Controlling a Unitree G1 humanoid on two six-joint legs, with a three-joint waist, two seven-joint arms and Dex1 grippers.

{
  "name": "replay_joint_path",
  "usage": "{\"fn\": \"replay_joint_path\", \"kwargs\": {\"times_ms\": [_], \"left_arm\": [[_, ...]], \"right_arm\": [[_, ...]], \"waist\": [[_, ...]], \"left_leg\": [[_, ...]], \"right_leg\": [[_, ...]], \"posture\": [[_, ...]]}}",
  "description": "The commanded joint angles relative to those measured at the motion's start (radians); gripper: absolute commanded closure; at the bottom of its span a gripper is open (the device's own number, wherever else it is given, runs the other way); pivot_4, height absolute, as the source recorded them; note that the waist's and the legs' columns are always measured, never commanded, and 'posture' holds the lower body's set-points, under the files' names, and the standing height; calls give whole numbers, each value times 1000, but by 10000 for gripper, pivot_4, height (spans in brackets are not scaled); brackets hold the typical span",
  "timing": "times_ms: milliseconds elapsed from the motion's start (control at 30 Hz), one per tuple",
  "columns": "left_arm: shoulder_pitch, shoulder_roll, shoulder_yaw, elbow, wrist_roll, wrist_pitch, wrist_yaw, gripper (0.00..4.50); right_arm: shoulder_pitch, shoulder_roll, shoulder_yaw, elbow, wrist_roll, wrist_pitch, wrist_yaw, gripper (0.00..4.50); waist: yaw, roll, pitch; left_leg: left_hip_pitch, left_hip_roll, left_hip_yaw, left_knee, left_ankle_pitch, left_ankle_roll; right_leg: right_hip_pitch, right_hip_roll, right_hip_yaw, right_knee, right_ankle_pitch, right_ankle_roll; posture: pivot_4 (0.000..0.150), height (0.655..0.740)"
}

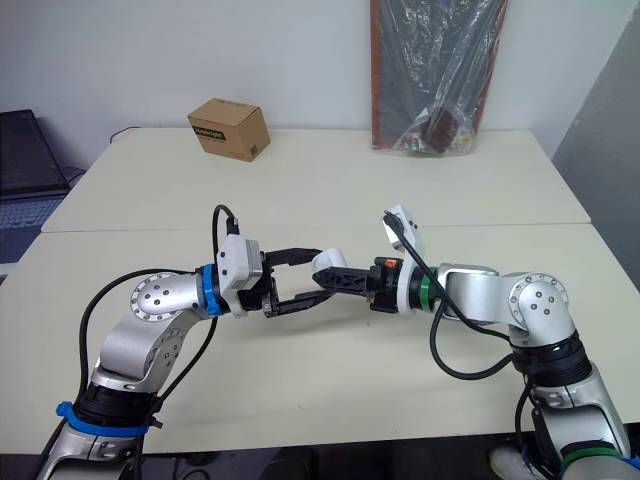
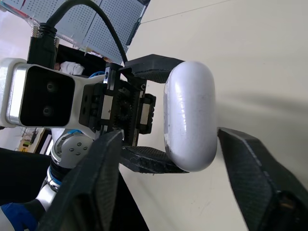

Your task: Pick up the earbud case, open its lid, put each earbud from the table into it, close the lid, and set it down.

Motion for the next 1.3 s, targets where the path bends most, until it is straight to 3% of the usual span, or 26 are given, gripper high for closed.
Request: {"fn": "replay_joint_path", "kwargs": {"times_ms": [33, 100, 167, 233, 367, 400, 733, 833, 933, 1167, 1300], "left_arm": [[-24, -5, 7, -39, -19, -2, 0, 17673], [-25, -5, 8, -41, -21, 0, 0, 17673], [-28, -5, 6, -41, -22, 2, -1, 17673], [-30, -5, 3, -44, -26, 8, -4, 17673], [-28, 2, 1, -50, -33, 18, -11, 17673], [-28, 3, 1, -50, -34, 21, -13, 17673], [-34, 6, 10, -55, -47, 73, -10, 17673], [-37, 40, 11, -68, -110, 165, -65, 8421], [-34, 31, 23, -74, -106, 141, -48, 123], [-33, 114, 39, -56, -134, 236, -96, 123], [-100, 211, 51, 48, -201, 397, -175, 123]], "right_arm": [[-20, 8, -4, -14, 27, -12, 3, 11855], [-19, 10, -4, -13, 27, -12, 2, 11855], [-21, 13, -5, -11, 27, -14, 1, 15881], [-21, 15, -5, -9, 27, -15, 0, 21430], [-21, 20, -8, -8, 27, -15, -3, 36795], [-20, 20, -8, -7, 27, -15, -4, 37486], [-12, 26, -12, -18, 27, -18, -1, 37456], [-13, 28, -10, -22, 27, -17, 2, 37456], [-9, 29, -12, -27, 27, -16, 1, 37456], [-13, 12, -7, -27, 27, -11, -1, 37456], [-71, -79, 29, -87, -200, 96, 172, 37456]], "waist": [[0, 0, 0], [0, 0, 0], [0, 0, 0], [0, 0, 0], [0, 0, 0], [0, 0, 0], [0, 0, 0], [-1, 0, 0], [-1, 0, 0], [-1, 0, 0], [-1, 2, 1]], "left_leg": [[0, 0, 0, 0, 0, 0], [0, 0, 0, 0, 0, 0], [0, 0, 0, 0, 0, 0], [0, 0, 0, 0, 0, 0], [0, 0, 0, 0, 0, 0], [0, 0, 0, 0, 0, 0], [0, 0, 0, 0, 0, 0], [0, 0, 0, 0, 0, 0], [-1, 1, 0, 0, 0, 0], [-2, 1, 0, 0, 0, 0], [-2, 1, 0, 0, 0, 0]], "right_leg": [[0, 0, 0, 0, 0, 0], [0, 0, 0, 0, 0, 0], [0, 0, 0, 0, 0, 0], [0, 0, 0, 0, 0, 0], [0, 0, 0, 0, 0, 0], [0, 0, 0, 0, 0, 0], [0, 0, 0, 0, 0, 1], [-1, 0, 0, 0, 0, 1], [-1, 1, 0, 0, -1, 1], [-2, 1, 0, 0, -1, 1], [-4, 2, 0, 1, -2, 2]], "posture": [[1500, 7400], [1500, 7400], [1500, 7400], [1500, 7400], [1500, 7400], [1500, 7400], [1500, 7400], [1500, 7400], [1500, 7400], [1500, 7400], [1500, 7400]]}}
